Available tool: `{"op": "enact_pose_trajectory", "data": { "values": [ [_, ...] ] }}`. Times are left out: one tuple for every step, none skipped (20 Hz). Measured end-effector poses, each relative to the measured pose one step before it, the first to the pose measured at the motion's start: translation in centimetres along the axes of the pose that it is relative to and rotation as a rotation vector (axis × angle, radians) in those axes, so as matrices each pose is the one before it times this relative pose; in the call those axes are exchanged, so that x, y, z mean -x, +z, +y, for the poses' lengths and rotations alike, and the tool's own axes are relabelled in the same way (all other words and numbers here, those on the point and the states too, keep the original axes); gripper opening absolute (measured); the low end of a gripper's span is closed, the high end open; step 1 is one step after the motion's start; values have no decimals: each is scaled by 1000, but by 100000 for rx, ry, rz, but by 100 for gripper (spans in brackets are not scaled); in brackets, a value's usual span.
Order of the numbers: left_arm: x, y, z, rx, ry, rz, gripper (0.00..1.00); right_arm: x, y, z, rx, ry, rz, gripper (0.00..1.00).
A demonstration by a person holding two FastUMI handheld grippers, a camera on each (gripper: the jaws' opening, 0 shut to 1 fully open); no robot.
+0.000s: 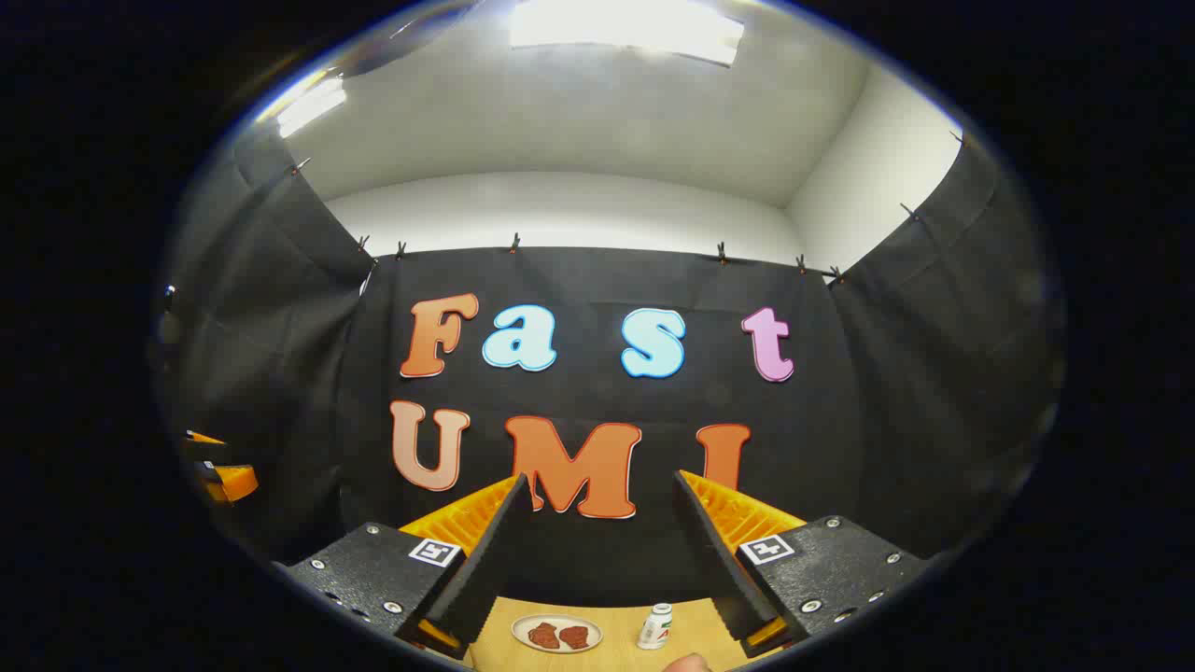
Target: Close the left gripper, press the button to open the rice cooker; take a wooden spoon from the chopstick holder with the right hand, scoop a spoonful of rice and pour it into the rice cooker, then put the wooden spoon back into the chopstick holder.
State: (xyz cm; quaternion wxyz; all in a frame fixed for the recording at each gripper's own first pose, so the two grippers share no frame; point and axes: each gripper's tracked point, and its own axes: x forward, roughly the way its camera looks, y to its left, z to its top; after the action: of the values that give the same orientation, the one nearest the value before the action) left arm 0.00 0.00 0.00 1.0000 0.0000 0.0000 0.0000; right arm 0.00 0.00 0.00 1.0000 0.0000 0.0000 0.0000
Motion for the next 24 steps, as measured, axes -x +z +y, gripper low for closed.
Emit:
{"op": "enact_pose_trajectory", "data": {
  "values": [
    [110,154,42,-1747,303,-569,96,-67,-248,177,2686,1019,737,93],
    [-46,404,-190,-1626,1101,-1105,96,-105,-208,-335,2655,239,682,94],
    [6,394,-11,-1237,1184,-544,96,-80,-715,-220,848,279,2593,93],
    [222,245,-419,-506,1003,-515,98,-54,-744,152,-1285,1434,3092,92],
    [186,374,-451,-299,1174,-718,99,8,-591,171,-1160,1682,1622,92],
    [97,253,-369,-140,977,-664,98,2,-17,-457,-159,236,18,92],
    [20,149,-531,-222,921,63,98,10,86,-811,965,-819,-234,92],
    [85,14,-363,-262,464,51,98,-11,-46,-916,1309,-673,-144,91],
    [204,168,-523,-236,98,-152,96,33,-136,-667,1280,-437,91,91],
    [-5,157,-489,-205,-28,72,96,-57,-430,-665,739,-831,873,92],
    [124,-20,-359,-386,157,271,96,88,-539,-632,51,-221,1193,91],
    [-77,60,-291,-286,181,220,98,43,-345,-546,-120,-582,1191,91],
    [-110,-70,-140,-41,122,352,98,19,-379,-594,139,-641,953,91],
    [-251,-16,-323,121,142,427,96,141,-373,-618,608,-1030,769,91],
    [-91,4,-493,578,-353,611,96,129,-332,-656,893,-1122,789,91],
    [-182,65,-563,722,-650,479,99,99,-332,-584,853,-424,777,91],
    [-71,-40,-440,441,-747,377,96,143,-297,-454,387,-583,740,91],
    [-307,128,-484,91,-622,138,96,24,-378,-365,-58,-211,547,91],
    [-84,86,-372,-183,-580,-109,96,-13,-326,-308,-578,-33,351,91],
    [-268,191,-461,-217,-635,-264,97,125,-247,-235,-423,-13,608,92],
    [49,179,-244,-162,-503,-174,98,-11,-310,-398,-73,-892,598,93],
    [-138,238,-284,9,-459,-225,99,60,-230,-512,194,-1159,164,96],
    [66,42,-85,99,-324,-78,99,-4,-208,-342,82,-811,110,95],
    [-158,63,-138,-65,-137,266,99,5,-220,-227,-283,-522,425,94]
  ]
}}
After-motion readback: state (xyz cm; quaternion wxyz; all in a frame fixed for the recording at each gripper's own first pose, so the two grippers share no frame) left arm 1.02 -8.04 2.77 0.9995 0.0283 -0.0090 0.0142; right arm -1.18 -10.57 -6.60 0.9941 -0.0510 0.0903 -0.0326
